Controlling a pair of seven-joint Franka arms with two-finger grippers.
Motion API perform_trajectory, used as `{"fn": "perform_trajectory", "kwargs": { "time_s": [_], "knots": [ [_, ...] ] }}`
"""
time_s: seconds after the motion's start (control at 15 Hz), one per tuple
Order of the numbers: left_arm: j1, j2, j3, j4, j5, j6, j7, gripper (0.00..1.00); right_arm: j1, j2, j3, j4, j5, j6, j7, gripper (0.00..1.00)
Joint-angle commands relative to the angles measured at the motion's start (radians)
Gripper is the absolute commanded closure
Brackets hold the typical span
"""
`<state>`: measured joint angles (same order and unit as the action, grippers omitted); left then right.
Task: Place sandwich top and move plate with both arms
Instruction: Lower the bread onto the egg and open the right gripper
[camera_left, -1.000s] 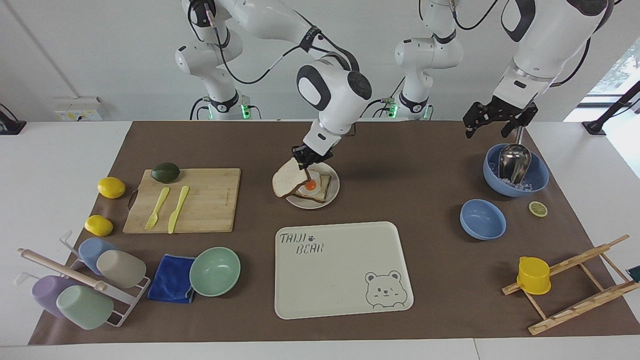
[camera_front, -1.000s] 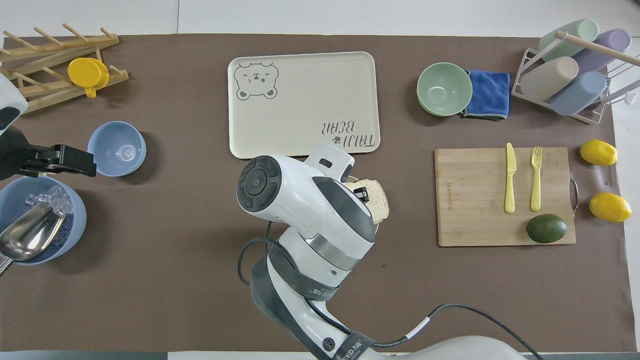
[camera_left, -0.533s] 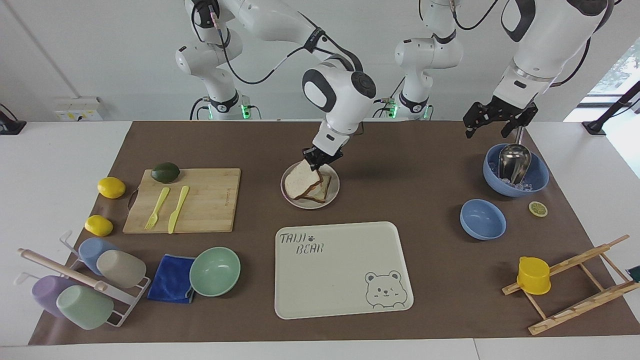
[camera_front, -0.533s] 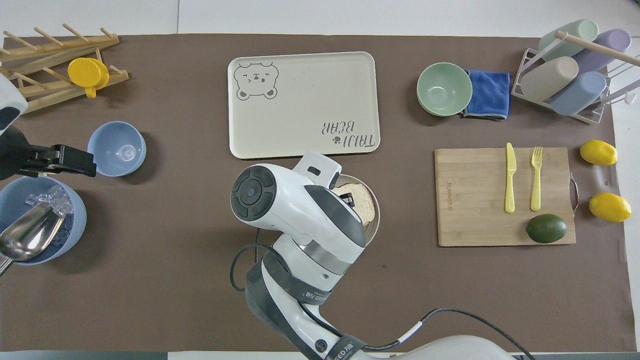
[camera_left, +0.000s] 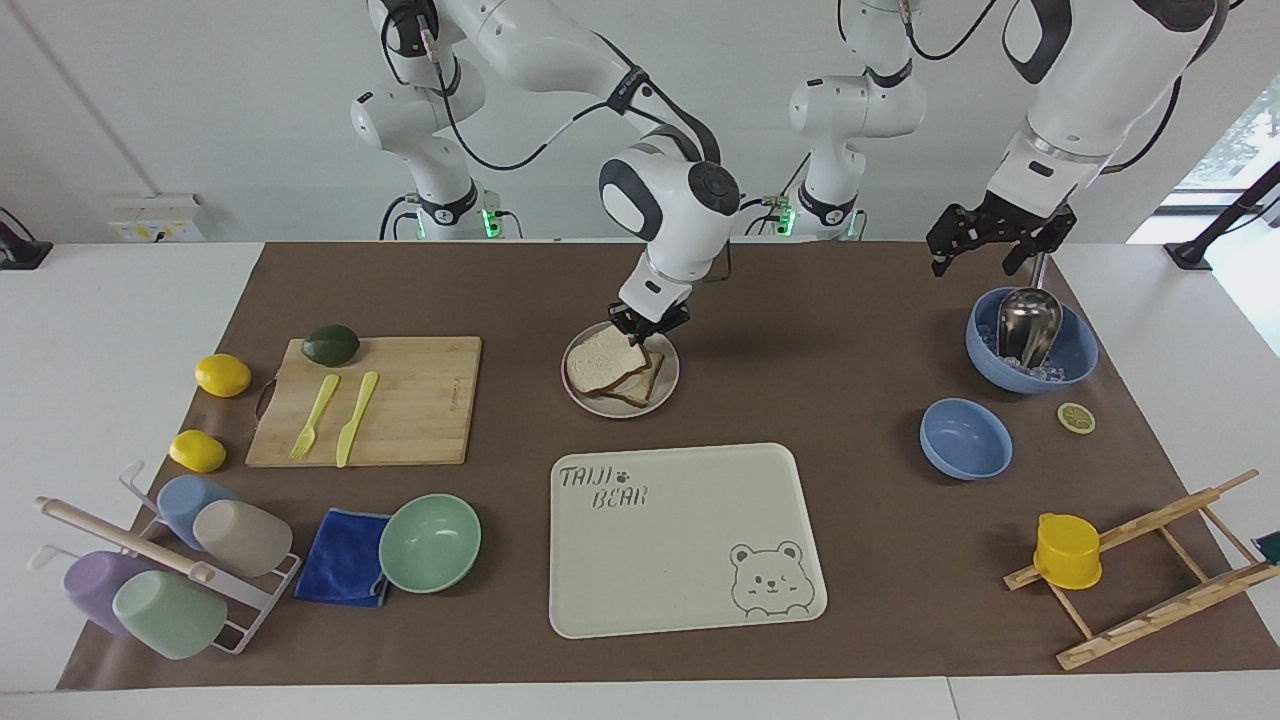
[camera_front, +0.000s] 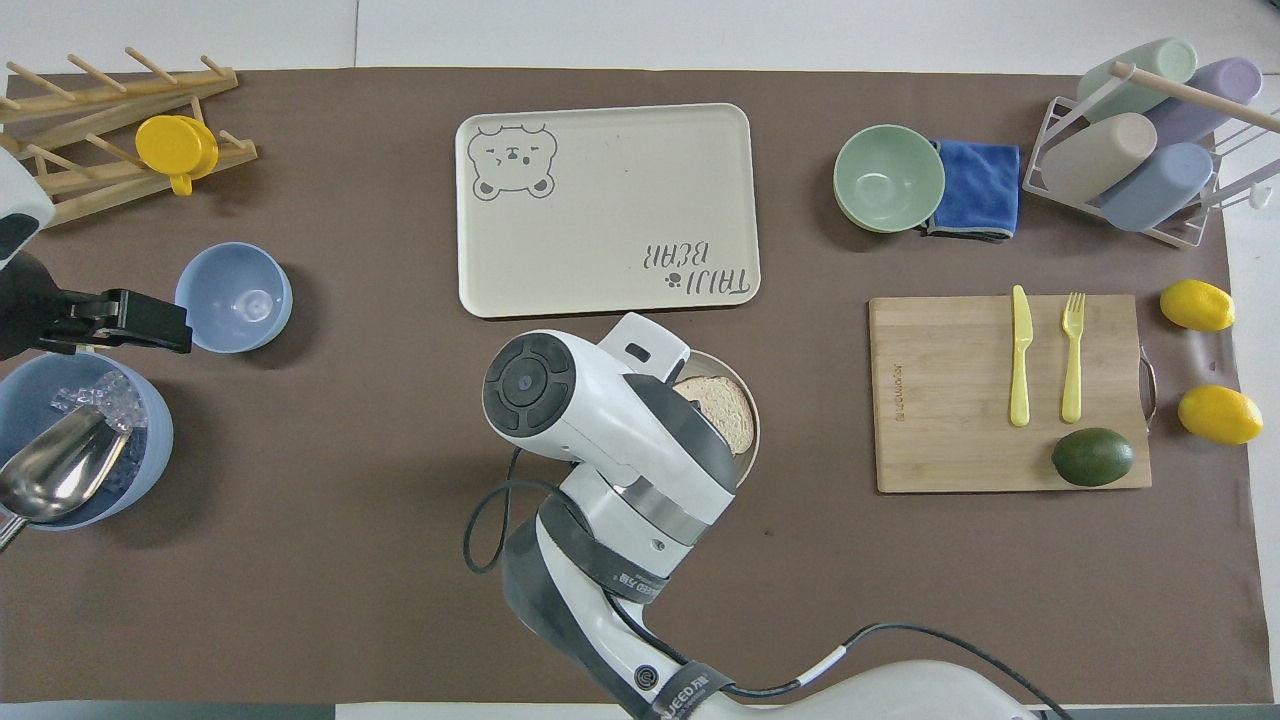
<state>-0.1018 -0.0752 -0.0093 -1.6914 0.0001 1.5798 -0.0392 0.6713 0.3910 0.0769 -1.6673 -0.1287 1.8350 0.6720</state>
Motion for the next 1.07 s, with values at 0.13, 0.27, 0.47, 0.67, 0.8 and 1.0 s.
{"fn": "perform_trajectory", "kwargs": {
  "time_s": [0.13, 0.27, 0.47, 0.67, 0.8, 1.0],
  "knots": [
    [0.011, -0.017, -0.006, -0.017, -0.012, 0.003, -0.004, 0.00, -0.013, -0.031, 0.009, -0.063, 0.075, 0.087, 0.040, 0.79],
    [0.010, -0.018, -0.006, -0.021, -0.012, 0.006, -0.004, 0.00, -0.016, -0.027, 0.009, -0.046, 0.080, 0.095, 0.041, 0.55],
    [0.010, -0.018, -0.006, -0.021, -0.012, 0.005, -0.004, 0.00, -0.051, -0.029, 0.007, -0.020, 0.116, 0.128, 0.038, 0.15],
    [0.010, -0.018, -0.006, -0.021, -0.012, 0.008, -0.004, 0.00, -0.158, -0.081, 0.009, 0.014, 0.119, 0.093, 0.023, 0.00],
    [0.010, -0.018, -0.008, -0.021, -0.012, 0.009, -0.004, 0.00, -0.255, -0.142, 0.009, 0.015, 0.151, 0.018, -0.044, 0.00],
    [0.002, -0.020, -0.009, -0.034, -0.014, 0.028, -0.001, 0.00, -0.401, -0.221, 0.006, 0.026, 0.196, -0.121, -0.112, 0.00]
  ]
}}
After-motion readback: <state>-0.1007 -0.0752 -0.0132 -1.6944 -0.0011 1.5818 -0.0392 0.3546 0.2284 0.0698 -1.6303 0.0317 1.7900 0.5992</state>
